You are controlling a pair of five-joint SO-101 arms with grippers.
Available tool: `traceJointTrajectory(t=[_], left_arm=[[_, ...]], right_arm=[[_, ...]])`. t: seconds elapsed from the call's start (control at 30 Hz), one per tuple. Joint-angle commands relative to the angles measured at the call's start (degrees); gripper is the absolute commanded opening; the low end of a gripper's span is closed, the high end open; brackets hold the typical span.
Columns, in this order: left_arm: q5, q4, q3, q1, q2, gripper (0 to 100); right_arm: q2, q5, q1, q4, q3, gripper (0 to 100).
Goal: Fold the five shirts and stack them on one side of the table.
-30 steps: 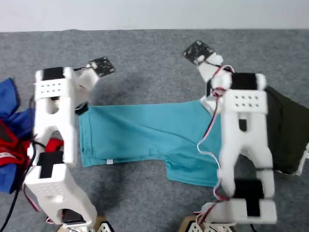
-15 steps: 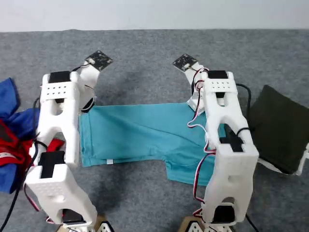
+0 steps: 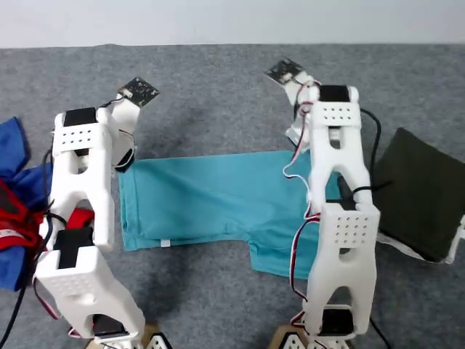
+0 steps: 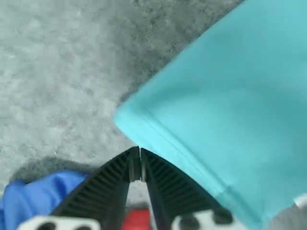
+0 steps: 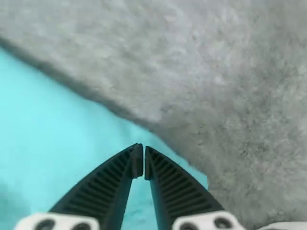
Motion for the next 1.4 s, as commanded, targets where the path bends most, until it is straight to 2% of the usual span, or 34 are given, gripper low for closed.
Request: traceJointTrajectory(t=[0.0, 0.13, 0.27, 0.33, 0.4, 0.53, 0.63, 0.8, 1.2, 1.27, 1.37], left_arm=[[-4.31, 5.27, -0.22, 0.97, -3.34, 1], [-7.30, 10.55, -0.22, 0.62, -3.34, 1], [-10.46, 17.14, -0.22, 0.97, -3.34, 1], [-11.69, 20.04, -0.13, 0.97, -3.34, 1], [-11.87, 20.22, 1.19, 0.62, -3.87, 1], [-14.51, 19.87, 9.98, 2.90, -10.55, 1], [-14.51, 15.74, 17.01, 5.63, -15.56, 1], [-14.42, 5.89, 28.35, 7.65, -16.97, 8], [-14.42, -8.09, 37.14, 6.24, -16.79, 10], [-14.42, -8.70, 37.23, 5.98, -16.97, 6], [-14.42, -4.57, 35.47, 6.33, -18.02, 0]], right_arm=[[-0.84, -0.62, -2.42, 9.36, -11.25, 1.4], [-0.84, -0.70, -4.18, 17.71, -19.34, 1.5], [-4.18, -4.84, -3.56, 17.54, -19.34, 2.7], [-6.37, -6.33, -3.38, 17.54, -17.32, 7.3], [-9.01, -8.35, -3.12, 17.54, -14.59, 12.1], [-14.29, -11.69, -1.27, 17.45, -7.65, 12.8], [-17.45, -12.84, 0.92, 17.45, -1.85, 12.8], [-21.67, -13.10, 3.91, 17.45, 5.89, 12.8], [-24.66, -12.92, 6.73, 17.36, 10.81, 12.8], [-24.66, -12.92, 6.73, 17.36, 10.81, 12.8], [-24.66, -12.92, 6.73, 17.36, 10.81, 12.8]])
